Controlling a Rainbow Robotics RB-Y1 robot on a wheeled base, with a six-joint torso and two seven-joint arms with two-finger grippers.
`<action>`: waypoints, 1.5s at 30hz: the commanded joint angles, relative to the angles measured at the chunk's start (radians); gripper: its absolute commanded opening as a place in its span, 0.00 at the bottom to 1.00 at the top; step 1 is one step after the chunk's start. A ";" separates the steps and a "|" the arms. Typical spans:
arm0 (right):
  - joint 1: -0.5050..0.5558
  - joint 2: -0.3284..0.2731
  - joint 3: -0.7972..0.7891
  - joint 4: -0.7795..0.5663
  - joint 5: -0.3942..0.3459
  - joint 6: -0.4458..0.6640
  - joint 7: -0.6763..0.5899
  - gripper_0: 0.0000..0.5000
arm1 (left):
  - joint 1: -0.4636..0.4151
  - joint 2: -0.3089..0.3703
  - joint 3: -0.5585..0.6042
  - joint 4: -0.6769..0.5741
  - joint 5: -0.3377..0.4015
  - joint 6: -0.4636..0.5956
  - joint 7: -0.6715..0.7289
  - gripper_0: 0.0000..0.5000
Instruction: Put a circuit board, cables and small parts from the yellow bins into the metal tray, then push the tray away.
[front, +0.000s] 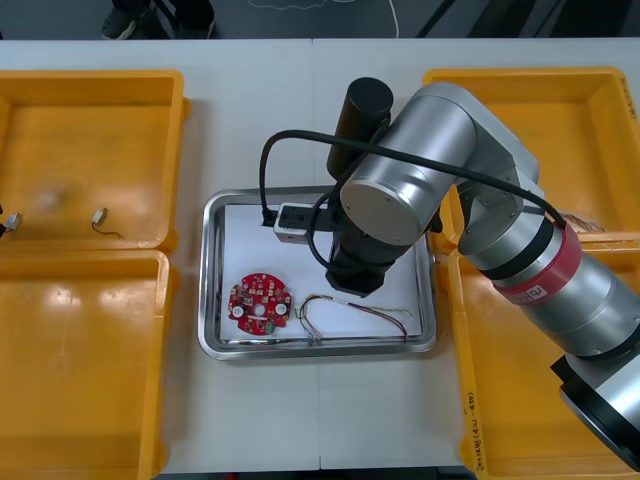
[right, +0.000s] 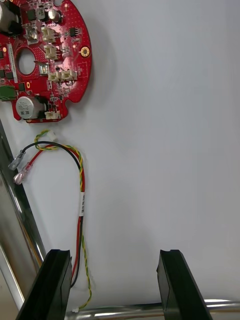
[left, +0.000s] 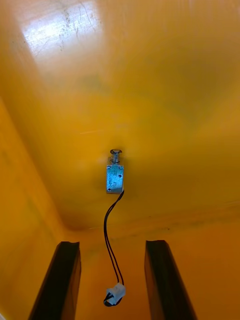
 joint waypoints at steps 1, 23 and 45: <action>-0.063 -0.002 -0.062 -0.018 -0.029 0.056 -0.096 1.00 | 0.006 0.049 0.027 -0.009 -0.005 0.017 -0.074 0.51; -0.098 -0.134 -0.200 -0.038 -0.110 0.107 -0.545 1.00 | 0.004 0.048 0.039 -0.103 0.003 0.047 0.011 0.00; -0.018 -0.323 -0.362 -0.039 -0.159 0.107 -0.646 1.00 | -0.014 0.042 0.077 -0.313 0.022 0.049 0.120 0.00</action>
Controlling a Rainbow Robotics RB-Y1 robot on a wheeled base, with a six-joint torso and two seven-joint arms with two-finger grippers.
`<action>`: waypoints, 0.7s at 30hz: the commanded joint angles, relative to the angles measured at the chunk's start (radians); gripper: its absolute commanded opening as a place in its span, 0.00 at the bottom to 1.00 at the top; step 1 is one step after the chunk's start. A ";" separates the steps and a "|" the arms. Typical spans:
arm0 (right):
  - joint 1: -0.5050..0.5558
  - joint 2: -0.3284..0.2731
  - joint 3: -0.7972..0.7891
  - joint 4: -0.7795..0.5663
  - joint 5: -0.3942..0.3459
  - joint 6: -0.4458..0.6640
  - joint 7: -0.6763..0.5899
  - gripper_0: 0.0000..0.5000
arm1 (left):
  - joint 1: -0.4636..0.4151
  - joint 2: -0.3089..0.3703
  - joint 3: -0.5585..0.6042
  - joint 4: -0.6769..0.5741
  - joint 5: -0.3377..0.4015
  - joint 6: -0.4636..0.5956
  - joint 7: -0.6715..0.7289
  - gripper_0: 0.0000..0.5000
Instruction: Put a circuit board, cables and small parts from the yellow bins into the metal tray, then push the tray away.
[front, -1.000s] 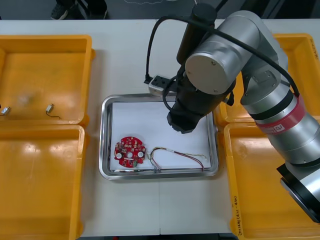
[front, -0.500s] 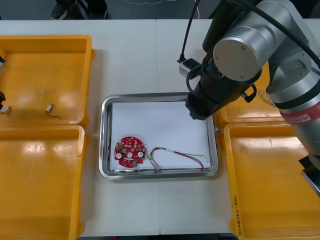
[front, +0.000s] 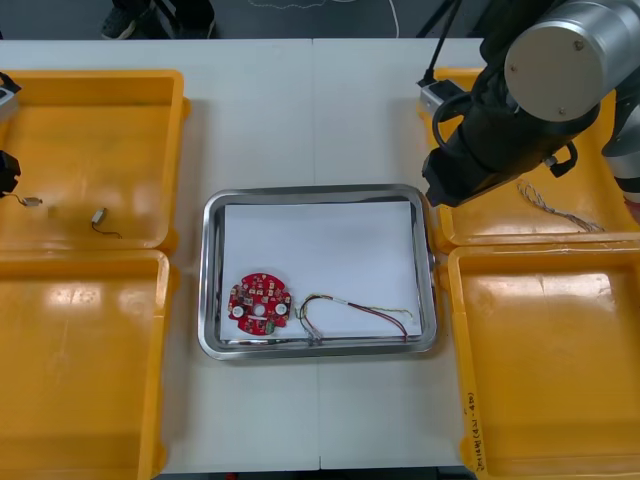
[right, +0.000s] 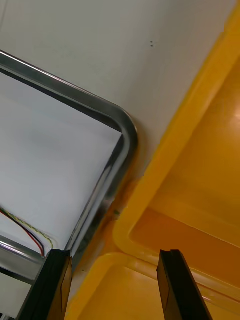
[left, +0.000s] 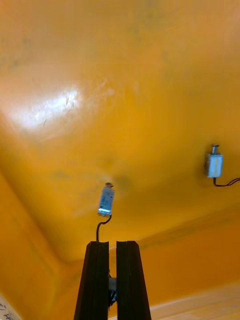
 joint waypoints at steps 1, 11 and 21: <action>0.022 -0.087 -0.053 -0.036 -0.021 0.004 -0.030 1.00 | -0.018 0.036 0.028 -0.049 0.004 0.007 0.120 0.00; 0.084 -0.152 -0.096 -0.031 0.024 0.004 -0.033 1.00 | -0.053 -0.032 0.028 -0.062 -0.034 0.009 0.146 0.00; 0.090 -0.152 -0.142 0.067 0.042 -0.012 -0.033 1.00 | -0.088 -0.121 0.028 -0.061 -0.133 0.009 0.166 0.00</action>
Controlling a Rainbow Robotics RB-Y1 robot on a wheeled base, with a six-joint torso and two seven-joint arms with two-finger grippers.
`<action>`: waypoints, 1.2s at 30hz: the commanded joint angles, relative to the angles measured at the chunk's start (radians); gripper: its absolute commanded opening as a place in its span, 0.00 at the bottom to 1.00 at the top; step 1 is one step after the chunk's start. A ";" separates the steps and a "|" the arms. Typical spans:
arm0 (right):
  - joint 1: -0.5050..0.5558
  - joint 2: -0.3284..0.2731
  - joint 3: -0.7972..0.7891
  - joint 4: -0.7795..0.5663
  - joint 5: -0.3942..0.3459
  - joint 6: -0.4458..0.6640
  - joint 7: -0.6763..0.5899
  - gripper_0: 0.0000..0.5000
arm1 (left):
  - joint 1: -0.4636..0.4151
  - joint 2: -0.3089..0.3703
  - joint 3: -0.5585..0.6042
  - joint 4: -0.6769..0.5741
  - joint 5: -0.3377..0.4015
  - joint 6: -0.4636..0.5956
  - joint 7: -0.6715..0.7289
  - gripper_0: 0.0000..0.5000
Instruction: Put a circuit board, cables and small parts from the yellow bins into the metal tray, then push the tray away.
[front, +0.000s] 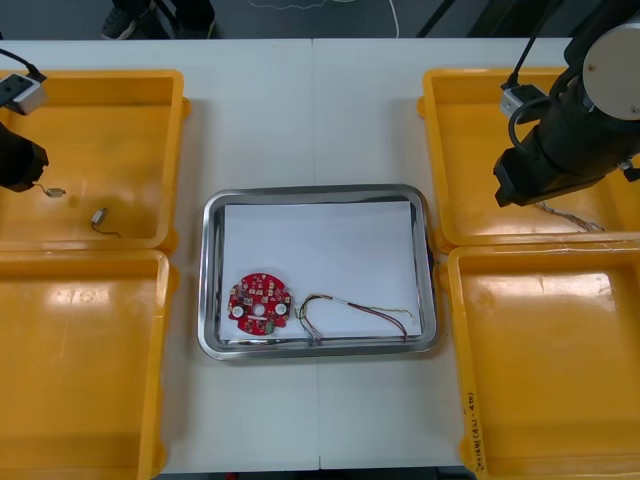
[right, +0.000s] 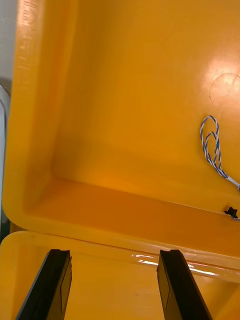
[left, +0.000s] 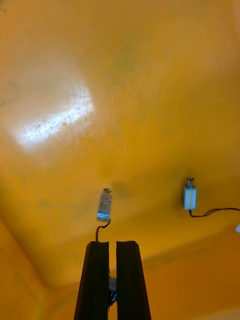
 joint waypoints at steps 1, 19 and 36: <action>-0.001 -0.035 -0.044 0.034 0.019 -0.016 -0.033 1.00 | -0.060 -0.049 0.027 -0.025 -0.055 0.007 0.118 0.00; -0.002 -0.045 -0.067 0.189 0.086 -0.148 0.023 1.00 | -0.066 -0.063 0.035 -0.025 -0.085 0.009 0.147 1.00; -0.002 -0.057 -0.112 0.357 0.086 -0.283 0.495 1.00 | -0.066 -0.064 0.026 0.105 -0.061 0.009 0.051 1.00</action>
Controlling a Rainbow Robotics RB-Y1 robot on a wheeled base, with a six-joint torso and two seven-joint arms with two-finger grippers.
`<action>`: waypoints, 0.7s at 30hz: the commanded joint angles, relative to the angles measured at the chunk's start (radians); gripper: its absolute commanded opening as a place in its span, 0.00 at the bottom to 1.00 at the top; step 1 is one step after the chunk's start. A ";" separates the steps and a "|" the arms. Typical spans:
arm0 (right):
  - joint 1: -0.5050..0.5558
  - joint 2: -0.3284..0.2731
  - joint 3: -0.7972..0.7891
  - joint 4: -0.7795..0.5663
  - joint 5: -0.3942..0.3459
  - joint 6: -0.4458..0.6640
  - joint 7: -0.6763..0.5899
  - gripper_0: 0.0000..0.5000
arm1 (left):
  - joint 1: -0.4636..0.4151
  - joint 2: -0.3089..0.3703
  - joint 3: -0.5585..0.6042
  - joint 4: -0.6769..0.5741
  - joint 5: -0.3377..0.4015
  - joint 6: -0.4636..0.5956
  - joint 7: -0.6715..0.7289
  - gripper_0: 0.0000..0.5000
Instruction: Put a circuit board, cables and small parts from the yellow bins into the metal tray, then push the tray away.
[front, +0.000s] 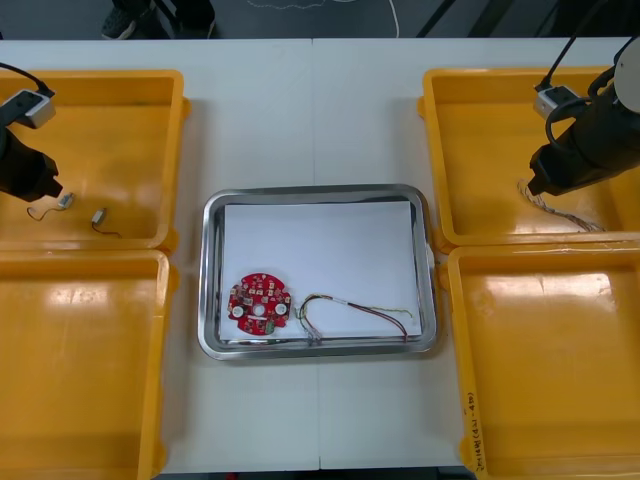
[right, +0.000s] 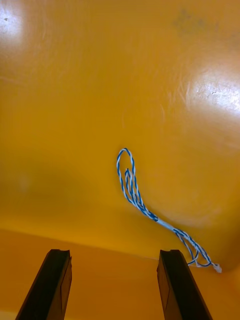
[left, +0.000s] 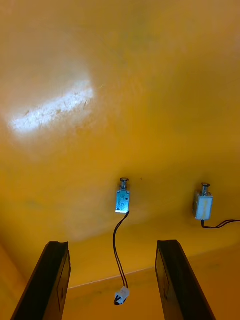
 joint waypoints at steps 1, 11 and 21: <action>-0.003 -0.046 -0.027 0.020 0.003 -0.037 0.162 1.00 | -0.048 -0.004 0.022 0.018 0.018 0.008 0.048 1.00; -0.001 -0.046 -0.027 0.119 0.000 -0.120 0.413 1.00 | -0.052 -0.013 -0.026 0.058 0.029 -0.050 0.045 1.00; -0.001 -0.046 -0.027 0.226 -0.012 -0.212 0.606 1.00 | -0.052 -0.064 -0.043 0.118 0.015 -0.124 0.031 1.00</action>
